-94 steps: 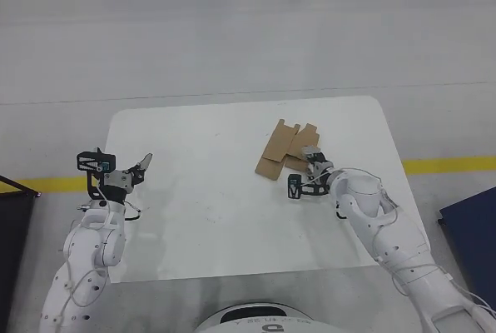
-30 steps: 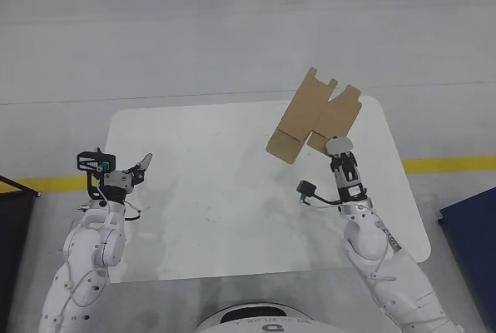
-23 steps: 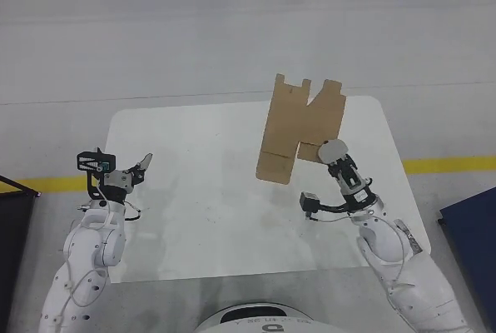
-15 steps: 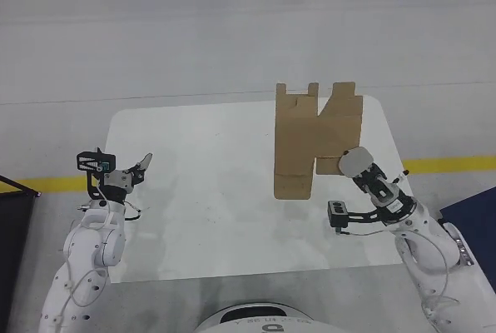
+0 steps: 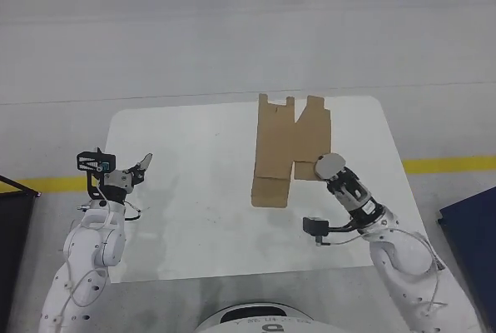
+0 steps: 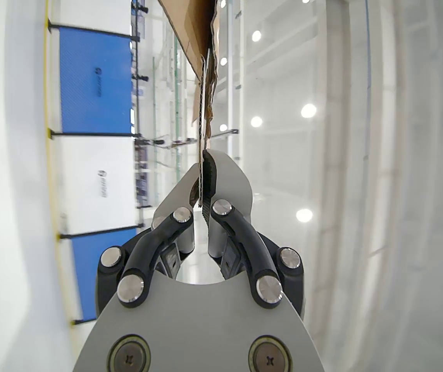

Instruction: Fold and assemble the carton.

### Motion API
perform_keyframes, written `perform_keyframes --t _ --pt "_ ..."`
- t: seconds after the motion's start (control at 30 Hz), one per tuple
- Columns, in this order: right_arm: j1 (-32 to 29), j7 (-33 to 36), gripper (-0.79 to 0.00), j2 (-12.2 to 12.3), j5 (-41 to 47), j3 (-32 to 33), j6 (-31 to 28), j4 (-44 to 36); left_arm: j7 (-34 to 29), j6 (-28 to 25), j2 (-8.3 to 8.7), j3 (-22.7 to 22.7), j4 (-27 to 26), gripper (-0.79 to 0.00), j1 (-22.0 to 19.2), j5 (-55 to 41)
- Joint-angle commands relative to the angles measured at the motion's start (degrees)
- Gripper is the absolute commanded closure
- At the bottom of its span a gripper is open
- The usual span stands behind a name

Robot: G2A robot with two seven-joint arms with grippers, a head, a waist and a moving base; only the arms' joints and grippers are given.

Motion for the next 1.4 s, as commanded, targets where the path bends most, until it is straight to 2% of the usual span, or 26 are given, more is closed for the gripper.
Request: perform_keyframes --t 0.0,0.13,0.23,0.33,0.4,0.47,0.77,0.8,0.87,0.93,1.07,1.13,1.27,1.37 --pt "2.47 -7.24 0.000 -0.08 19.18 -0.58 -5.18 2.44 0.00 0.00 0.00 0.00 0.00 -0.785 0.00 0.00" --pt "5.98 -17.36 0.000 -0.27 39.86 -0.16 -15.59 7.57 0.00 0.00 0.00 0.00 0.00 -0.785 0.00 0.00" --pt "7.58 -21.60 0.000 -0.46 49.63 0.02 -21.73 10.01 0.00 0.00 0.00 0.00 0.00 -0.785 0.00 0.00" --pt "8.21 -23.54 0.000 -0.64 55.74 0.08 -25.79 11.17 0.00 0.00 0.00 0.00 0.00 -0.785 0.00 0.00" --pt "8.35 -22.56 0.000 -0.71 58.53 0.27 -27.89 11.79 0.00 0.00 0.00 0.00 0.00 -0.785 0.00 0.00" --pt "8.64 -18.83 0.000 -0.55 55.67 1.20 -27.32 11.75 0.00 0.00 0.00 0.00 0.00 -0.785 0.00 0.00" --pt "8.64 -18.83 0.000 -0.55 55.67 1.20 -27.32 11.75 0.00 0.00 0.00 0.00 0.00 -0.785 0.00 0.00" --pt "8.50 -19.52 0.000 -0.72 59.02 0.50 -29.12 11.57 0.00 0.00 0.00 0.00 0.00 -0.785 0.00 0.00" --pt "9.03 -22.13 0.000 -0.90 66.66 -0.84 -37.27 13.04 0.00 0.00 0.00 0.00 0.00 -0.785 0.00 0.00" --pt "9.63 -23.95 0.000 -0.96 75.10 -2.87 -49.74 13.55 0.00 0.00 0.00 0.00 0.00 -0.785 0.00 0.00" --pt "11.19 -23.49 0.000 -0.55 89.71 -3.03 -71.39 14.03 0.00 0.00 0.00 0.00 0.00 -0.785 0.00 0.00" --pt "11.51 -19.78 0.000 -0.28 97.72 -3.55 -79.54 12.90 0.00 0.00 0.00 0.00 0.00 -0.785 0.00 0.00" --pt "12.18 -13.69 0.000 1.64 113.10 -10.25 -79.54 8.20 0.00 0.00 0.00 0.00 0.00 -0.785 0.00 0.00" --pt "14.12 -5.19 0.000 3.75 128.99 -16.64 -79.54 5.09 0.00 0.00 0.00 0.00 0.00 -0.785 0.00 0.00"
